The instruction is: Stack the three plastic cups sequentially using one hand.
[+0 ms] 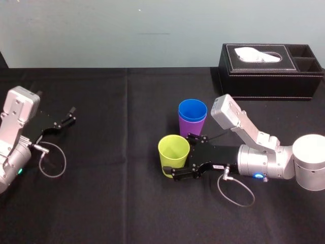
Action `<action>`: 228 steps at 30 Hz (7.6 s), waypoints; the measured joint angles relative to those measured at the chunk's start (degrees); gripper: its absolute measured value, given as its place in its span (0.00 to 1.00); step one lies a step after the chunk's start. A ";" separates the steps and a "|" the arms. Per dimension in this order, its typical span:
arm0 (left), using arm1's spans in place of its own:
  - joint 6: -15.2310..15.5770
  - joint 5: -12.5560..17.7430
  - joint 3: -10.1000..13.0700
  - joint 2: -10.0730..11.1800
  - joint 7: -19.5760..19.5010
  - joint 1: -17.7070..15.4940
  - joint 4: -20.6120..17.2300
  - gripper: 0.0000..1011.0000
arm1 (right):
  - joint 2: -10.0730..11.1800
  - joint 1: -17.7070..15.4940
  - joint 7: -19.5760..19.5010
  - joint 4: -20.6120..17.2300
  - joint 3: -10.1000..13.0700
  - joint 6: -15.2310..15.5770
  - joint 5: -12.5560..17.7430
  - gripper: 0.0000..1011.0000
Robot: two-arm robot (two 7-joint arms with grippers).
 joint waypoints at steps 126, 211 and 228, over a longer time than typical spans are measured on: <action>0.00 0.00 0.00 0.00 0.00 0.00 0.00 1.00 | 1.13 9.89 -6.54 -1.11 4.20 11.37 4.31 0.72; 0.00 0.00 0.00 0.00 0.00 0.00 0.00 1.00 | 0.99 8.53 -6.10 -0.79 4.01 11.36 4.08 0.99; 0.00 0.00 0.00 0.00 0.00 0.00 0.00 1.00 | 2.00 6.86 -8.98 -1.87 6.77 11.00 4.05 0.99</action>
